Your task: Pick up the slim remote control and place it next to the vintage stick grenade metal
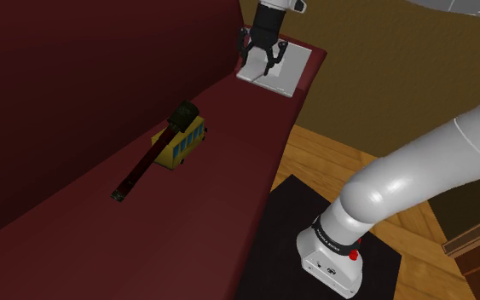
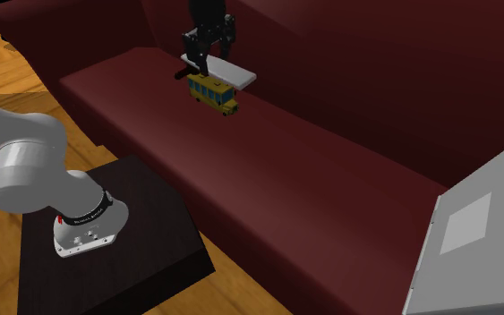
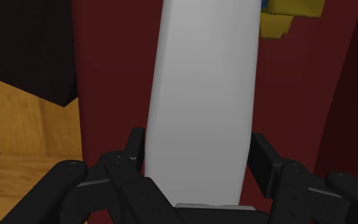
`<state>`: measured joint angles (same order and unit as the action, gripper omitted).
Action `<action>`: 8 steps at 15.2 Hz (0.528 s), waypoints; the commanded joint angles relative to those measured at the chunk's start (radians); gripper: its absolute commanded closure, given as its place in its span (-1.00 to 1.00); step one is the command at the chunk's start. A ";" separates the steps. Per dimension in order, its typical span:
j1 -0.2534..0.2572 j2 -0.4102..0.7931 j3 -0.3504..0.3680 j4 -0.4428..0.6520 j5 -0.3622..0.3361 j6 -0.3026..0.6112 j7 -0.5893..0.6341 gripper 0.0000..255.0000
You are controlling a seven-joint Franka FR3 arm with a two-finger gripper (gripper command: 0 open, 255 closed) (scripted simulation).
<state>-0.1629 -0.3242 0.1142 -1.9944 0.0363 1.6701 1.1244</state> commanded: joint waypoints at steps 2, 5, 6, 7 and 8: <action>0.023 -0.066 0.034 -0.057 0.020 -0.007 0.052 1.00; 0.049 -0.124 0.075 -0.102 0.045 -0.016 0.110 1.00; 0.058 -0.141 0.089 -0.115 0.054 -0.020 0.130 1.00; 0.067 -0.158 0.103 -0.127 0.064 -0.024 0.150 1.00; 0.076 -0.174 0.118 -0.138 0.074 -0.027 0.170 1.00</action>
<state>-0.0958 -0.4888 0.2151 -2.1281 0.1008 1.6467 1.2705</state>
